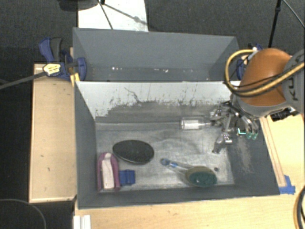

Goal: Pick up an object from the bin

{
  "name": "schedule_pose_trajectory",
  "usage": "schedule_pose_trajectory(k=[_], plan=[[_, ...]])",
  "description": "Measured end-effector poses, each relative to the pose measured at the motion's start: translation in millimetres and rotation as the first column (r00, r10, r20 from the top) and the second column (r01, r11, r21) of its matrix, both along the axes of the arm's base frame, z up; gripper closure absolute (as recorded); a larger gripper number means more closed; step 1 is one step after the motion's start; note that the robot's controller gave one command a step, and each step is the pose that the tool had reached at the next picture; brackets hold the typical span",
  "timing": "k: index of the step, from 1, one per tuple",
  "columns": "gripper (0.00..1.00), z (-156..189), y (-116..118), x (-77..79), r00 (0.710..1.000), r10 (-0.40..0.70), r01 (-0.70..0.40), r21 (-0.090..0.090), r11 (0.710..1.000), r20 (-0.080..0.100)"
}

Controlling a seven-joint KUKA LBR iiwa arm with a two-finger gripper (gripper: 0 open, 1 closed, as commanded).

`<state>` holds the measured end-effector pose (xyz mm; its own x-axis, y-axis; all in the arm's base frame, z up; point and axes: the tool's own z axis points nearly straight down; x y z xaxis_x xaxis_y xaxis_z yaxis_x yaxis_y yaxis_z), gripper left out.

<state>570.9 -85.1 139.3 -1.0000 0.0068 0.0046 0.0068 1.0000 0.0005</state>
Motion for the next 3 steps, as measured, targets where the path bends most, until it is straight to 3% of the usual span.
schedule_pose_trajectory(k=[1,2,3], plan=[[0.0,58.4,85.2,-44.7,0.995,0.095,-0.096,0.003,0.995,0.01],[0.0,-68.8,160.1,-42.5,0.965,0.26,-0.26,-0.001,0.966,0.012],[0.0,-60.3,243.2,-10.4,0.916,0.4,-0.4,0.001,0.916,0.012]])
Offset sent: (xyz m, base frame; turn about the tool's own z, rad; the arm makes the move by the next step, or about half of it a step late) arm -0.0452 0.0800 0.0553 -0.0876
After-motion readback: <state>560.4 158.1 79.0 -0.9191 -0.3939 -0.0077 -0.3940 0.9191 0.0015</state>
